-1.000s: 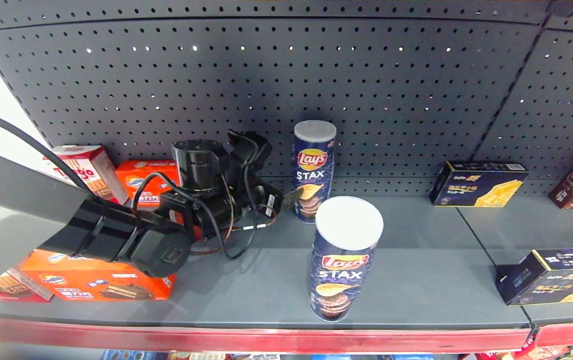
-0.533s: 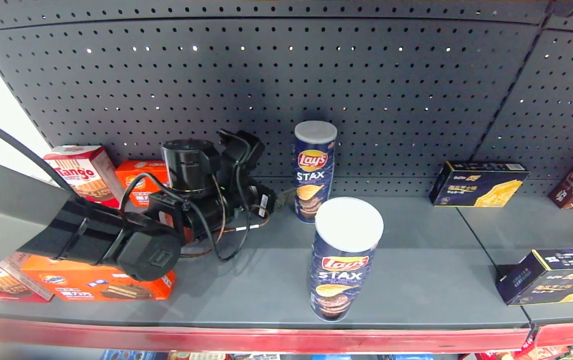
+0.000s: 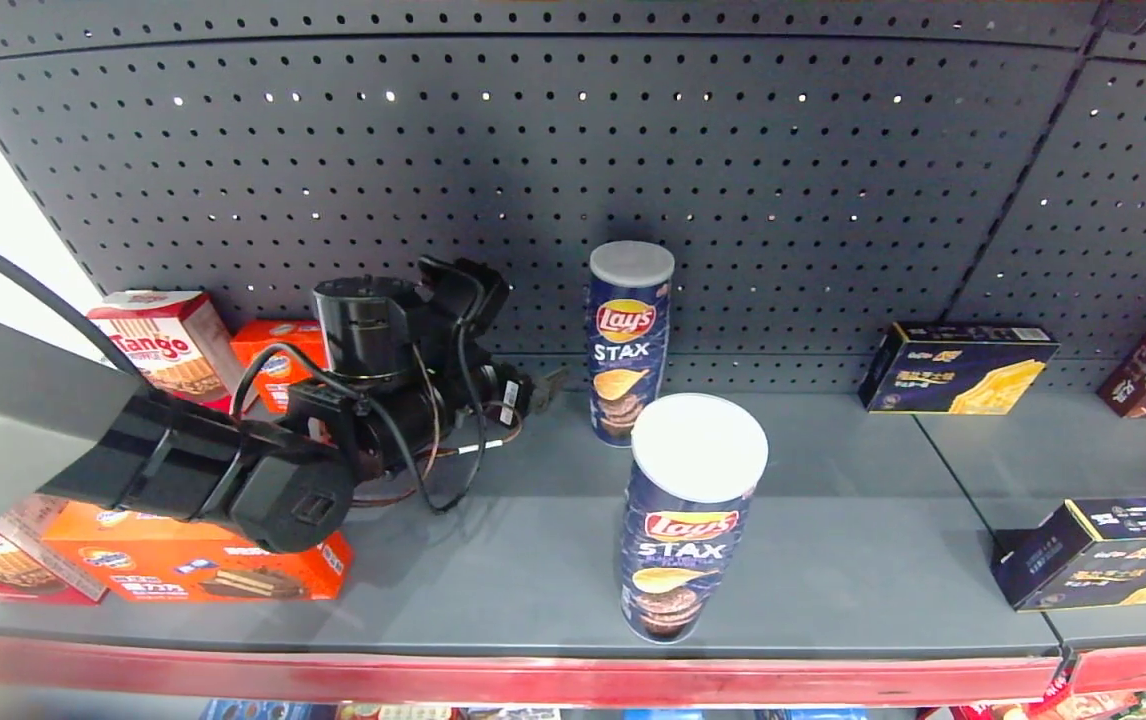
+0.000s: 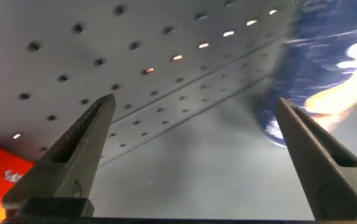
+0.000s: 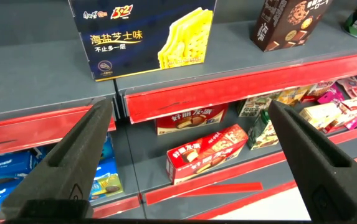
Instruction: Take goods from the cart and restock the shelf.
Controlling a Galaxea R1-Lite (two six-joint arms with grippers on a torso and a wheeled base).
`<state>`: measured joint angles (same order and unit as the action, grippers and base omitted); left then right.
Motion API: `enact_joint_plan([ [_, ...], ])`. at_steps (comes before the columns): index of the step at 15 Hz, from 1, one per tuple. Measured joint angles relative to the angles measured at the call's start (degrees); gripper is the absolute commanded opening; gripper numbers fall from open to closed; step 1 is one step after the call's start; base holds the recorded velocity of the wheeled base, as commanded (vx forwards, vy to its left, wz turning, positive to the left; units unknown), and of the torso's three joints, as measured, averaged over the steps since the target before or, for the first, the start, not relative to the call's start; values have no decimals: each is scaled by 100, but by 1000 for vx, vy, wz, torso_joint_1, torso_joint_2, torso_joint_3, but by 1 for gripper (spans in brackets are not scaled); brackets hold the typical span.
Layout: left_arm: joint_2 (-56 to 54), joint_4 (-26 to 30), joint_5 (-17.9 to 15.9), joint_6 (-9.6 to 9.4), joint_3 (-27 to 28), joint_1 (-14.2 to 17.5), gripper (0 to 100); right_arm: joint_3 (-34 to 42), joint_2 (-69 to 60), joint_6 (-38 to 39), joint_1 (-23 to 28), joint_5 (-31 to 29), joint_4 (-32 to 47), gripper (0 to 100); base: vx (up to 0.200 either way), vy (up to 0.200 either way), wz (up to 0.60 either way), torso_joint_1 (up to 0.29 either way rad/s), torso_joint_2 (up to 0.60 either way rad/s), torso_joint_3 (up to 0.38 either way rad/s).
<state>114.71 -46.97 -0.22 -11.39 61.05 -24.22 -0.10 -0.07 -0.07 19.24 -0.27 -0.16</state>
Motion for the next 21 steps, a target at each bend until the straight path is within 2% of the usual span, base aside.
enact_joint_plan([
  [2,183,22,111,6,188,-55,100,0,0,0,0,0,2,100,0,0,0,0,0,0],
  [6,369,26,123,12,347,-157,100,0,0,0,0,0,0,100,0,0,0,0,0,0],
  [17,395,11,221,17,361,-243,100,0,0,0,0,0,0,100,0,0,0,0,0,0],
  [21,-82,9,300,23,176,-199,100,0,0,0,0,2,0,100,0,0,0,0,0,0],
])
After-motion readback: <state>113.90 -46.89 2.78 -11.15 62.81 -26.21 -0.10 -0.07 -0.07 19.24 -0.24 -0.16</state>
